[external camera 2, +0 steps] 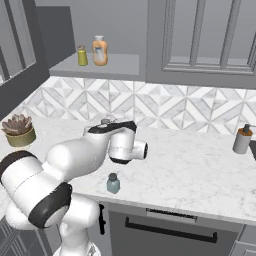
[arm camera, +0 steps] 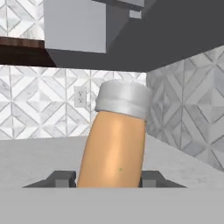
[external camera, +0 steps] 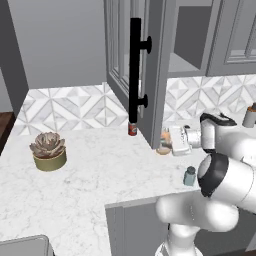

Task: Put the shaker and condiment bottle from the counter next to their counterparts in the cabinet.

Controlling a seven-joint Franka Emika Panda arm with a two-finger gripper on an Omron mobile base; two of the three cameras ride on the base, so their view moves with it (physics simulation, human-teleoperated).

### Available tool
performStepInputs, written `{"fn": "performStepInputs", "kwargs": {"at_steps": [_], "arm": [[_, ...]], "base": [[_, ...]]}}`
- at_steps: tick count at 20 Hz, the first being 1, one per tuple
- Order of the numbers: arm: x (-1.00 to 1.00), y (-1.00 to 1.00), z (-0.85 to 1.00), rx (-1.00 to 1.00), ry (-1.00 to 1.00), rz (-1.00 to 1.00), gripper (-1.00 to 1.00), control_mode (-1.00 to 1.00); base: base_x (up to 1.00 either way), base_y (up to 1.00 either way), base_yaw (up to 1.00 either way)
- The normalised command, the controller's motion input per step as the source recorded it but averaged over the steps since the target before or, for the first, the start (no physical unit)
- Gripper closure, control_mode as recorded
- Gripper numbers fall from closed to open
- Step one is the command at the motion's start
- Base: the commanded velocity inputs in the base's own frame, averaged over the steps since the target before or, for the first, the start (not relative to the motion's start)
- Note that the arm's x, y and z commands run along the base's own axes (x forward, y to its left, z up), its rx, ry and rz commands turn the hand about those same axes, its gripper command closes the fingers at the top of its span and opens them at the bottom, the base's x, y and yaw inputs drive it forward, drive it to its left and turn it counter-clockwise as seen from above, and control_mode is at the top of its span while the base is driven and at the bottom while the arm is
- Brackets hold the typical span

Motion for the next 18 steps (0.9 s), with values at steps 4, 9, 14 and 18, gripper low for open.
{"fn": "performStepInputs", "kwargs": {"at_steps": [4,9,14,18], "arm": [[-0.48,0.00,0.93,-0.17,-0.45,-0.47,1.00,-1.00],[-0.35,0.00,0.80,-0.23,-0.50,-0.49,1.00,-1.00],[-0.24,-0.01,0.83,-0.02,-0.22,-0.48,1.00,-1.00],[-0.11,-0.25,0.81,0.04,-0.03,-0.47,1.00,-1.00]], "base": [[0.00,0.00,0.00],[0.00,0.00,0.00],[0.00,0.00,0.00],[0.00,0.00,0.00]]}}
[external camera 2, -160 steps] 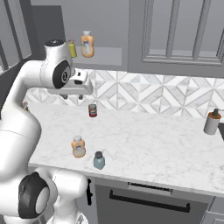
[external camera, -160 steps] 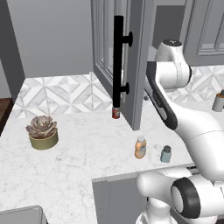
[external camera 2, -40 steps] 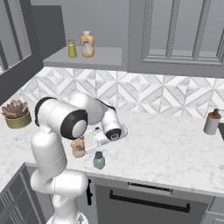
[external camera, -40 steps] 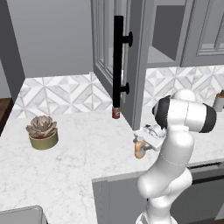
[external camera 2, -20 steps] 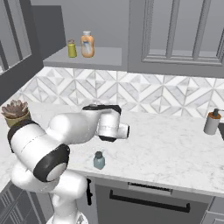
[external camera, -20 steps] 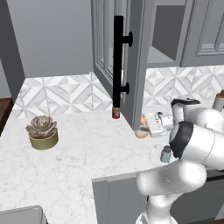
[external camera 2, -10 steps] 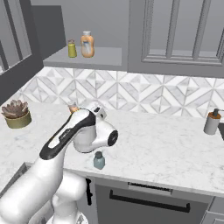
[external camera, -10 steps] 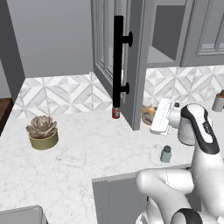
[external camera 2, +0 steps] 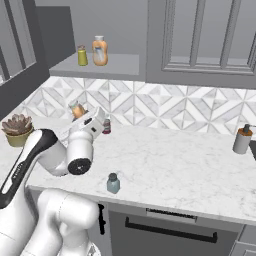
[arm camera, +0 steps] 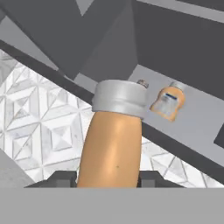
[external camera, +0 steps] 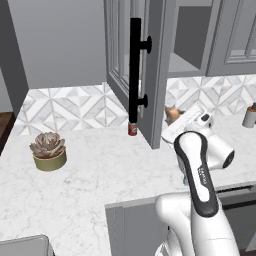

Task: Put the shaker and condiment bottle from the counter next to their counterparts in the cabinet.

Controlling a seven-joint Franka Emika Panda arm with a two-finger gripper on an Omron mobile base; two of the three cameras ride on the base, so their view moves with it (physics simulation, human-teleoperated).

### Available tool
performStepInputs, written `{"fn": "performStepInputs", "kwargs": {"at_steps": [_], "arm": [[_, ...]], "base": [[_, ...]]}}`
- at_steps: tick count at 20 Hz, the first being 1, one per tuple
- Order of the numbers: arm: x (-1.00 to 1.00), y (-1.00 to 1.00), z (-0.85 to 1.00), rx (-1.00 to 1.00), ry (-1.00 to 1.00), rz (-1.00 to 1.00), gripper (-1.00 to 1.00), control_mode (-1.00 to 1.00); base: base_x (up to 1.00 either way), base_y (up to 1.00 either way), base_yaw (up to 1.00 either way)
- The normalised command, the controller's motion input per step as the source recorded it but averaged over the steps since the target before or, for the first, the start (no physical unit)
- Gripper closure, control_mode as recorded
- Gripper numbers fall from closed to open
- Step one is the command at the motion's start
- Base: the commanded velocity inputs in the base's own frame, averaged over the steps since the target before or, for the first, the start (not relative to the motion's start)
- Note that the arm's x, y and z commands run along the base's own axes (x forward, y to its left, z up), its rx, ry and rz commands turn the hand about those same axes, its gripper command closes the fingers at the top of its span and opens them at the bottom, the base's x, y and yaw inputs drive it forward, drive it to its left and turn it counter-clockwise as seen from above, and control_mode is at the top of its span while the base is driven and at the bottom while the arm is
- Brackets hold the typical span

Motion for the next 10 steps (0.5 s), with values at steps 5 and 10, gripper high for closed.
{"fn": "performStepInputs", "kwargs": {"at_steps": [5,10], "arm": [[-0.13,-0.39,0.74,0.12,0.00,-0.36,1.00,-1.00],[-0.48,-0.74,0.72,0.23,0.00,-0.16,1.00,-1.00]], "base": [[0.00,0.00,0.00],[0.00,0.00,0.00]]}}
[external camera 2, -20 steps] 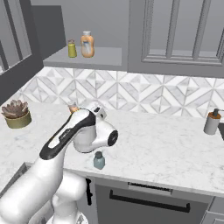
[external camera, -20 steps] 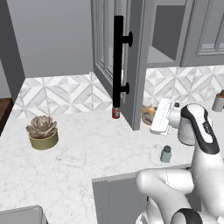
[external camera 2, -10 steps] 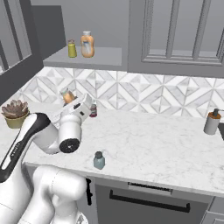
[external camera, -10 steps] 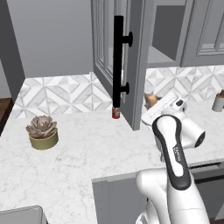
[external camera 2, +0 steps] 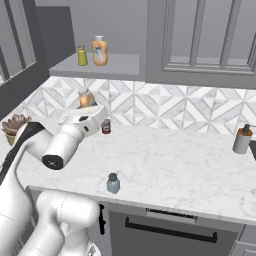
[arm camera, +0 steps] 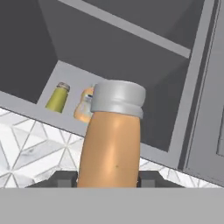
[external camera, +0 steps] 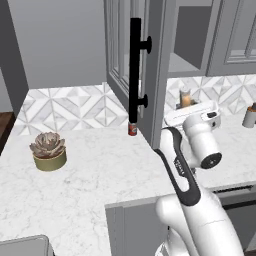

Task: Put the shaker and condiment bottle from the counter next to their counterparts in the cabinet.

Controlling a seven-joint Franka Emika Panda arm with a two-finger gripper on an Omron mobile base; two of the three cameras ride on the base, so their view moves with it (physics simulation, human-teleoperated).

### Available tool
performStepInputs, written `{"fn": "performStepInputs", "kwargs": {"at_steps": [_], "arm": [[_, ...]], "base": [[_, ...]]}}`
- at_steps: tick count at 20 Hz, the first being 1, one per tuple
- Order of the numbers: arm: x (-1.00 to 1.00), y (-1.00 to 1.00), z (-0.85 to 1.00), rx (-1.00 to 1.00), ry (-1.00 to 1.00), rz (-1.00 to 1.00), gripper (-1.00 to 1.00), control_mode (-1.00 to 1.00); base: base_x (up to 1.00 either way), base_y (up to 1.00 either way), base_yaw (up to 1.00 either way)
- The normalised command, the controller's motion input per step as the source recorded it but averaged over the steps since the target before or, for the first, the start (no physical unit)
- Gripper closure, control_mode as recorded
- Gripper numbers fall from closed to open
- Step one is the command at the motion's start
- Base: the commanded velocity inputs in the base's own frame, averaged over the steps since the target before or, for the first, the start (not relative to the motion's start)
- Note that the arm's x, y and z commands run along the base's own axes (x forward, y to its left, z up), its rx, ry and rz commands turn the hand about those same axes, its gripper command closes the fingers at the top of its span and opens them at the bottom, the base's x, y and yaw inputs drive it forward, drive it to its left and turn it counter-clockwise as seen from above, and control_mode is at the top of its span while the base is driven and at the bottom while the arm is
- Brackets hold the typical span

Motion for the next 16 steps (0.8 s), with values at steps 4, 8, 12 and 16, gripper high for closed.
{"fn": "performStepInputs", "kwargs": {"at_steps": [4,8,12,16], "arm": [[-0.46,-0.66,0.85,0.26,0.03,-0.09,1.00,-1.00],[-0.36,-0.11,0.89,0.26,0.12,-0.01,1.00,-1.00],[-0.18,0.00,1.00,0.29,0.30,-0.01,1.00,-1.00],[-0.35,0.09,0.84,0.20,0.28,0.01,1.00,-1.00]], "base": [[0.00,0.00,0.00],[0.00,0.00,0.00],[0.00,0.00,0.00],[0.00,0.00,0.00]]}}
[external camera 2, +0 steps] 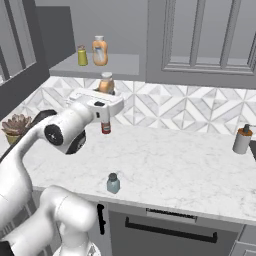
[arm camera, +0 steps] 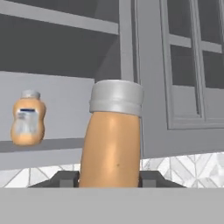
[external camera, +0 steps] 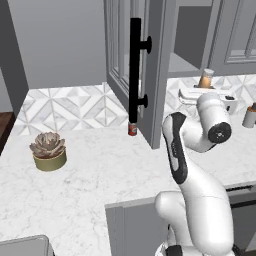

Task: Put the shaker and condiment bottle from the counter next to their counterparts in the cabinet.

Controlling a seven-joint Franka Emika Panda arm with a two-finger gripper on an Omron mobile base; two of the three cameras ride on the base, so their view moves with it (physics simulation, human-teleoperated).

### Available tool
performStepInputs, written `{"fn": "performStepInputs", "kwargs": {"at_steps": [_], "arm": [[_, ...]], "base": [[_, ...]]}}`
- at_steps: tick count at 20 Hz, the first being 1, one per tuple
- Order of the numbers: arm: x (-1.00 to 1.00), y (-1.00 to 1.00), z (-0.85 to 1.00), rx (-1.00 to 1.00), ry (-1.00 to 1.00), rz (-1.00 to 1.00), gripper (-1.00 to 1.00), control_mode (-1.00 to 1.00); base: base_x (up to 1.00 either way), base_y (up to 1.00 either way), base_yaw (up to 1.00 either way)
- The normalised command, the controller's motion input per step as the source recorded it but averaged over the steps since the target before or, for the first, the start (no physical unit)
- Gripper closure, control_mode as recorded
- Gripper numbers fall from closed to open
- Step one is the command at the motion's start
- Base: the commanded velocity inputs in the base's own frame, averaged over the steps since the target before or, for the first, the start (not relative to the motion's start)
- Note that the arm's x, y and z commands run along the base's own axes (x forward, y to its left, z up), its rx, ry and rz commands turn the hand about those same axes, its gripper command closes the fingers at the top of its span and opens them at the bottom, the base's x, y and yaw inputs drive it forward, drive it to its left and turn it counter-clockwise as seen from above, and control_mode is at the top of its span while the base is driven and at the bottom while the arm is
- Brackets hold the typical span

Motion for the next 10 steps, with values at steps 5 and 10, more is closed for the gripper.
{"fn": "performStepInputs", "kwargs": {"at_steps": [5,10], "arm": [[-0.14,0.55,0.16,0.03,0.03,0.21,1.00,-1.00],[0.00,0.04,0.80,0.19,0.06,0.17,1.00,-1.00]], "base": [[0.00,0.00,0.00],[0.00,0.00,0.00]]}}
